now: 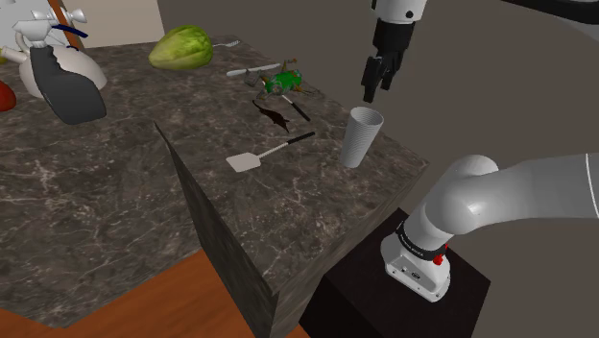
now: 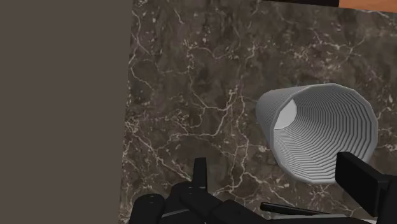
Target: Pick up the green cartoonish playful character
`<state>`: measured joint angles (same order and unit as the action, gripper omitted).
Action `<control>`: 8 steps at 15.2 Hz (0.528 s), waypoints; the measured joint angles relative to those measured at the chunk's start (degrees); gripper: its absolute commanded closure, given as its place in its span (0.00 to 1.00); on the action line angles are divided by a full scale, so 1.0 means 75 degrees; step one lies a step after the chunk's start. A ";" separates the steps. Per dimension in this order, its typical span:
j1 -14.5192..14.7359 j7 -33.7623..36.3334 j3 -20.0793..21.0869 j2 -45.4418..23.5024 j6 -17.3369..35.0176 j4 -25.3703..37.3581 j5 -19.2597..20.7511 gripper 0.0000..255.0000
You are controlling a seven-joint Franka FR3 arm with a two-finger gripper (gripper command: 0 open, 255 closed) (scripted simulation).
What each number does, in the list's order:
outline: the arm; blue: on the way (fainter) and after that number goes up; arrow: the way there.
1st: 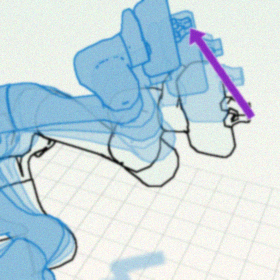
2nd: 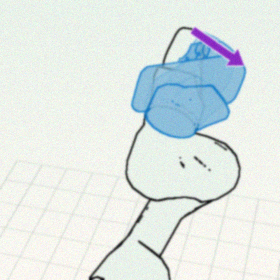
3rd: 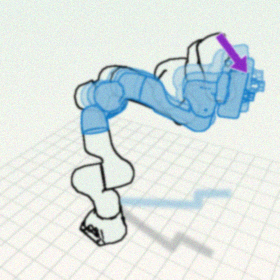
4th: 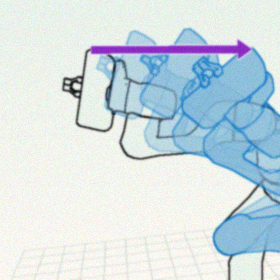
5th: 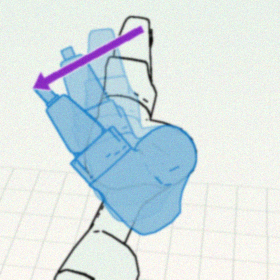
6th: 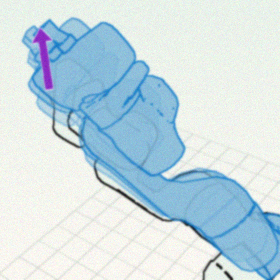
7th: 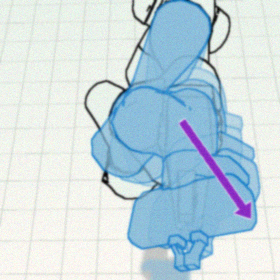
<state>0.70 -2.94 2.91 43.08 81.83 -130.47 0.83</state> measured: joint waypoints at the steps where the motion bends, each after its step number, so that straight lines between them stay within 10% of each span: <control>1: 0.0000 0.0000 0.0000 0.0000 0.0000 0.0000 0.0000 0.00; 8: -0.0339 0.1653 0.0708 -0.1169 0.1394 0.0188 -0.0240 0.00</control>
<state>-1.84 9.45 8.22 34.31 92.28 -129.07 -0.97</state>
